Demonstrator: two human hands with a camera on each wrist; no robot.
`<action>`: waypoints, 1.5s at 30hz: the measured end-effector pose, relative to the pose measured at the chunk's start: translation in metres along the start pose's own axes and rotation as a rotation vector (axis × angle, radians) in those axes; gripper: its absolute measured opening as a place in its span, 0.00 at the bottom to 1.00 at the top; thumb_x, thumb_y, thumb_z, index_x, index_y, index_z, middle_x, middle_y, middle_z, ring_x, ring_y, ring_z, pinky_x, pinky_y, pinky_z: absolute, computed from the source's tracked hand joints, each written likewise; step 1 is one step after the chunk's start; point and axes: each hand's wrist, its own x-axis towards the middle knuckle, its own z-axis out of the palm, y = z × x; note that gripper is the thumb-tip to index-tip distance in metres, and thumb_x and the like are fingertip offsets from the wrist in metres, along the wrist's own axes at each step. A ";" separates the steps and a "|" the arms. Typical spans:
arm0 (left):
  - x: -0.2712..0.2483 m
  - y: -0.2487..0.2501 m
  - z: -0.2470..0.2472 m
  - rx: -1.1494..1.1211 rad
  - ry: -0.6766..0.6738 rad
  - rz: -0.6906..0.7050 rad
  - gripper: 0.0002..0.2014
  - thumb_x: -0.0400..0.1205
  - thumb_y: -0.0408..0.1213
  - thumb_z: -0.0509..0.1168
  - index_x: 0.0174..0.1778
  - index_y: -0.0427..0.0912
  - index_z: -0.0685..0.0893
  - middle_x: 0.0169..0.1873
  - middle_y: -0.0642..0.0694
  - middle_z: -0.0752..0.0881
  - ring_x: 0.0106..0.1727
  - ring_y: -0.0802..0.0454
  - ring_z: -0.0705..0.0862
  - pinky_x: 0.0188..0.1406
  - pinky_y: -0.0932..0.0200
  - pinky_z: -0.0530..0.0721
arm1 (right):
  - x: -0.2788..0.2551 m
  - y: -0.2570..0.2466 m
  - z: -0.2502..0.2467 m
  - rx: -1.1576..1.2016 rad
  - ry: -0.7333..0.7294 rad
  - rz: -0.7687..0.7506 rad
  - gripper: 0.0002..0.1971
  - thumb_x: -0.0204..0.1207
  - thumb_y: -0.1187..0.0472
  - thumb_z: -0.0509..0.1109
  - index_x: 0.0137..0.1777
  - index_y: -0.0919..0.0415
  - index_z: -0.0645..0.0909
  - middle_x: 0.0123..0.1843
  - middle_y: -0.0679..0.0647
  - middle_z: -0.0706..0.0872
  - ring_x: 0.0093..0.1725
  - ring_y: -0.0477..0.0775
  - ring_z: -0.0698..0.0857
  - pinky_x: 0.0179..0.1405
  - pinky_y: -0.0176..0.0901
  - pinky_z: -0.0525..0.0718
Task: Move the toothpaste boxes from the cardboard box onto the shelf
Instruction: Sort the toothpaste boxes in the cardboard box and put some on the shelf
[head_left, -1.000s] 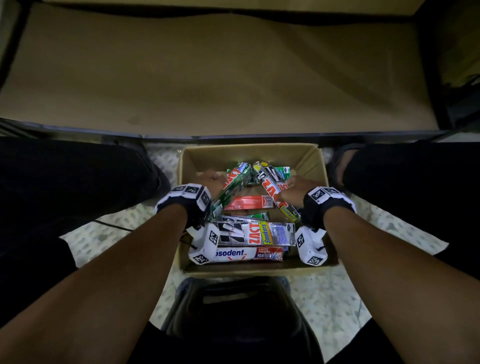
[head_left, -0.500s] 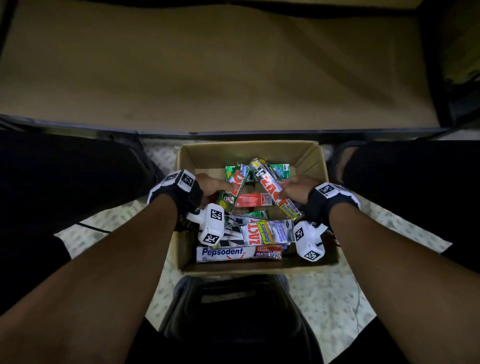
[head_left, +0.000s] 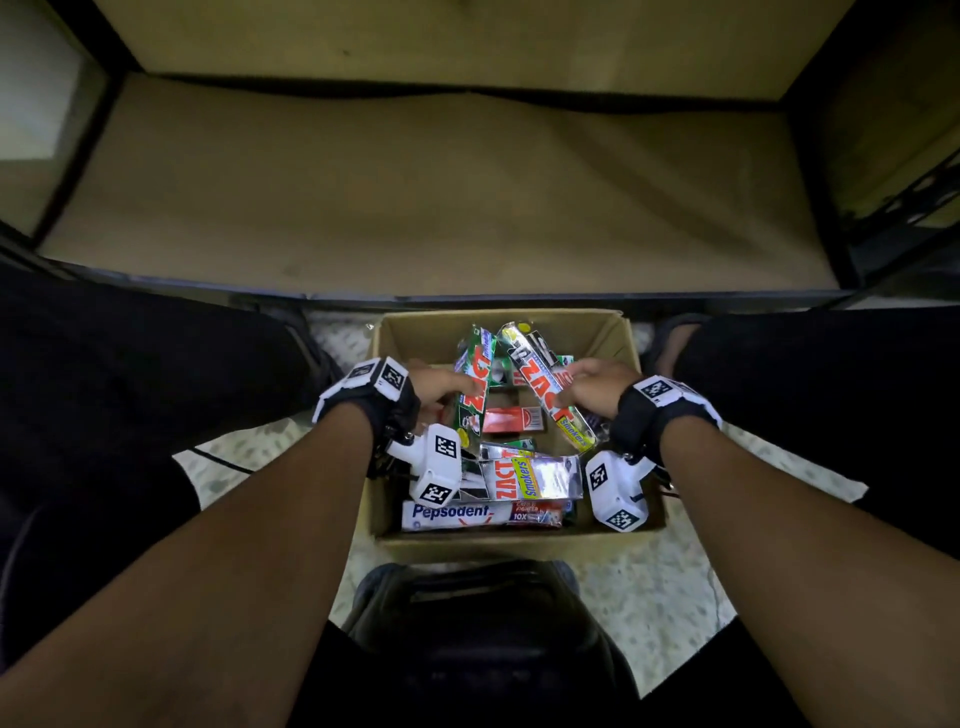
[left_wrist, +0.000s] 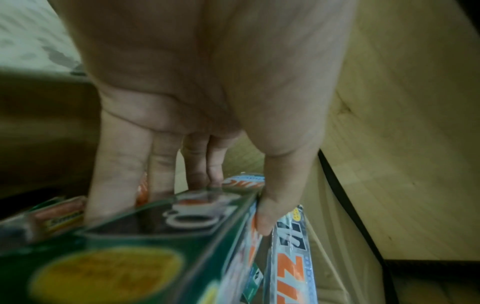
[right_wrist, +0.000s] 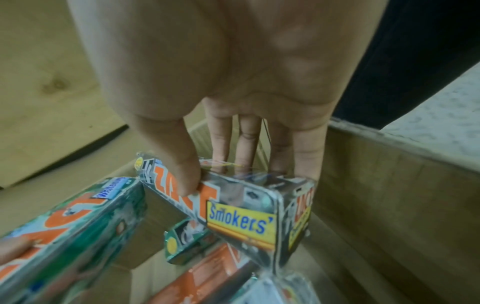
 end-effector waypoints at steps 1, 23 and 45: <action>-0.006 0.001 0.000 0.008 0.019 0.020 0.21 0.73 0.47 0.78 0.55 0.40 0.83 0.43 0.44 0.84 0.36 0.49 0.81 0.30 0.63 0.77 | -0.004 -0.002 -0.002 0.023 0.008 -0.016 0.27 0.65 0.56 0.81 0.66 0.49 0.83 0.59 0.49 0.88 0.51 0.47 0.86 0.36 0.35 0.76; -0.190 0.062 -0.023 -0.021 0.294 0.619 0.14 0.72 0.39 0.79 0.41 0.46 0.78 0.41 0.45 0.86 0.38 0.48 0.86 0.46 0.48 0.90 | -0.181 -0.082 -0.056 0.475 0.122 -0.345 0.22 0.70 0.64 0.80 0.63 0.55 0.82 0.46 0.56 0.91 0.27 0.50 0.86 0.27 0.39 0.83; -0.337 0.223 -0.137 0.077 0.743 1.034 0.27 0.72 0.49 0.77 0.63 0.47 0.76 0.54 0.45 0.85 0.41 0.50 0.83 0.31 0.56 0.82 | -0.297 -0.261 -0.216 0.228 0.621 -0.785 0.27 0.64 0.45 0.81 0.62 0.49 0.80 0.55 0.50 0.89 0.43 0.52 0.89 0.53 0.50 0.88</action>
